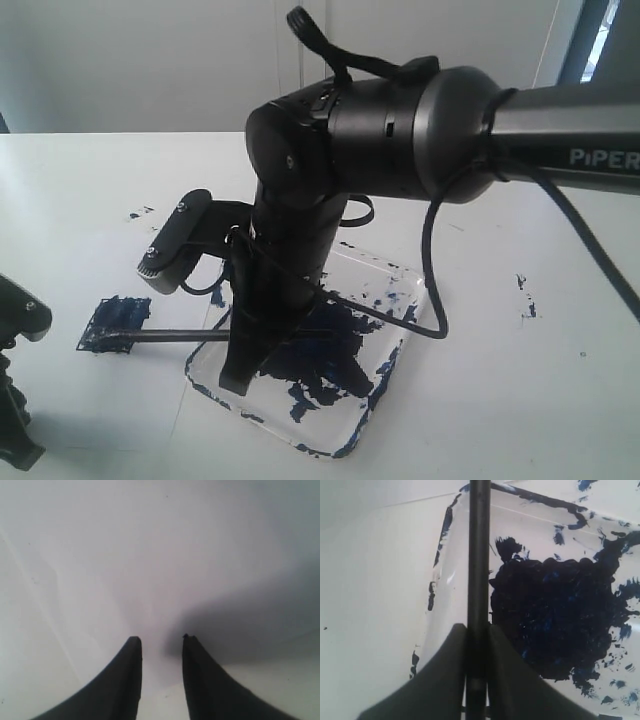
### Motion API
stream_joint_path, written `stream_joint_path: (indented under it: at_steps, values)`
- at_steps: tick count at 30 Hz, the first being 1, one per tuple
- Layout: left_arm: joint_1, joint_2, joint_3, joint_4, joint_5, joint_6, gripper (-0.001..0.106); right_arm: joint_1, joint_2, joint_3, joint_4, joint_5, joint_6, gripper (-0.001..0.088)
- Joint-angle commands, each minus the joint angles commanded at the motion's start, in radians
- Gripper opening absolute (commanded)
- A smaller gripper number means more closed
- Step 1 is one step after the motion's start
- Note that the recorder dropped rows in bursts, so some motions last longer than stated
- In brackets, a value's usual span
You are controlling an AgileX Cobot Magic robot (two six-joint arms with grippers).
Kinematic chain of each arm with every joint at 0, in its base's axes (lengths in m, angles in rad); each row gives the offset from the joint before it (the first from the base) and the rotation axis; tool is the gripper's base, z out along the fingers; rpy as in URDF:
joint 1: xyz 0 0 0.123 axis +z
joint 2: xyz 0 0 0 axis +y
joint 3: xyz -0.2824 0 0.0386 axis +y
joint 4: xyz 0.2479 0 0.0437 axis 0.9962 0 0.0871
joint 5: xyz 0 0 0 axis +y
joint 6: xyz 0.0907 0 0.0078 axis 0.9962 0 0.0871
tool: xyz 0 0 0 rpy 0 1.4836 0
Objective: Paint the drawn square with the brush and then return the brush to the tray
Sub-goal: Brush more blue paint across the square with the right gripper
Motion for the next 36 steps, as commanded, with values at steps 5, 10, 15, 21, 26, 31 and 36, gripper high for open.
stream_joint_path:
  at_steps: [5, 10, 15, 21, 26, 31, 36]
  values:
    - [0.000, 0.000, 0.000, -0.002, -0.003, 0.000, 0.035, 0.000, 0.017, 0.000, 0.005, 0.000, 0.000, 0.0000]
    - [0.000, 0.000, 0.000, -0.006, -0.008, 0.000, 0.035, 0.000, 0.025, 0.000, 0.008, -0.012, 0.000, 0.0000]
    - [0.000, 0.000, 0.000, -0.006, -0.008, 0.000, 0.035, 0.000, 0.025, -0.025, 0.010, -0.010, 0.000, 0.0000]
    - [0.000, 0.000, 0.000, -0.006, -0.008, 0.000, 0.035, 0.000, 0.025, -0.074, 0.012, 0.020, 0.001, 0.0000]
    - [0.000, 0.000, 0.000, -0.006, -0.008, 0.000, 0.035, 0.000, 0.025, -0.077, 0.012, 0.020, 0.002, 0.0000]
    - [0.000, 0.000, 0.000, -0.006, -0.008, 0.000, 0.035, 0.000, 0.045, -0.077, 0.015, 0.031, 0.002, 0.0000]
    - [0.000, 0.000, 0.000, -0.006, -0.008, 0.000, 0.035, 0.009, 0.056, -0.077, 0.000, 0.031, 0.002, 0.0000]
